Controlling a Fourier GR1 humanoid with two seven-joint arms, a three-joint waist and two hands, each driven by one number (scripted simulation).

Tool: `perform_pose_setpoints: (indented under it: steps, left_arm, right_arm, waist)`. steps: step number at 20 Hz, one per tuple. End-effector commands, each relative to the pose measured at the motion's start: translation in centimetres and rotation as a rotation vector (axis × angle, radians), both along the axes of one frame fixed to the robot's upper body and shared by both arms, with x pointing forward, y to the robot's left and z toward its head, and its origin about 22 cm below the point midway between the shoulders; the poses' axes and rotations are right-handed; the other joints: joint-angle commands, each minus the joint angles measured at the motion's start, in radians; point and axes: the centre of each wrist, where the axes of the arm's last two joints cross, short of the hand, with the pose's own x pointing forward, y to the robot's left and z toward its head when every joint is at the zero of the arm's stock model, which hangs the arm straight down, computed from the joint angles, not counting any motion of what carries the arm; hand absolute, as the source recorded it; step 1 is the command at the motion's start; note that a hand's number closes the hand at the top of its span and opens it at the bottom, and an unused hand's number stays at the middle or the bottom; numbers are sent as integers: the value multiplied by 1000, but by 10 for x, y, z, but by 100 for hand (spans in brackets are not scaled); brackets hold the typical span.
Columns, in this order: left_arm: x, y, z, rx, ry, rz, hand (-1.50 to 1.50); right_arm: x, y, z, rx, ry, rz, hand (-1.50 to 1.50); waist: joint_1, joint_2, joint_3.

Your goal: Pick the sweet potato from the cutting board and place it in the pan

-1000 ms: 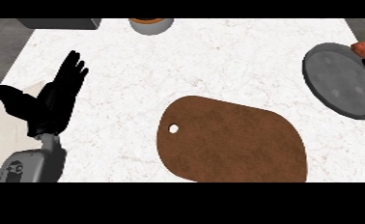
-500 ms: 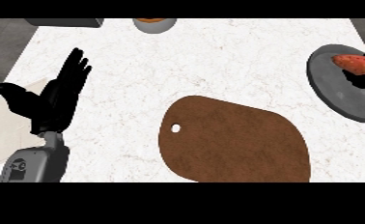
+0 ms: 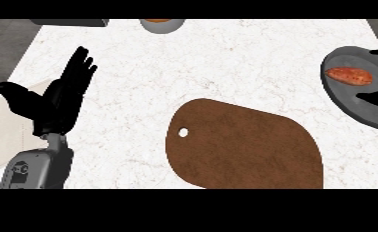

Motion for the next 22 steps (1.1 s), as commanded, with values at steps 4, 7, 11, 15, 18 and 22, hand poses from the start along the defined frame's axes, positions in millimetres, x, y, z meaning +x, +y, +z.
perform_pose_setpoints:
  steps: [4, 7, 11, 15, 18, 22]
  left_arm:
    - [-8, 4, -11, 9, 8, 8, 0]
    - [-1, 1, -14, -1, 21, 5, 0]
    - [-3, 4, -5, 19, -1, 31, 0]
    - [-3, 14, -15, 4, 9, 46, 0]
    - [-7, 13, -15, -7, 16, 27, 0]
    - [-2, 6, -18, 9, 20, 47, 0]
  right_arm:
    - [-10, -20, 9, 257, -194, 18, -150]
    - [-20, -33, 12, 391, -274, 0, -150]
    - [-54, -70, 24, 567, -322, -25, -150]
    - [-104, -111, 37, 649, -340, 46, -150]
    - [-129, -127, 44, 745, -367, 79, -150]
    - [-154, -136, 32, 758, -338, 128, -150]
  waist:
    - [-7, -4, 1]
    - [-21, -4, 0]
    - [-24, -5, 2]
    - [-44, -6, 1]
    - [-39, -8, 2]
    - [-46, -7, 4]
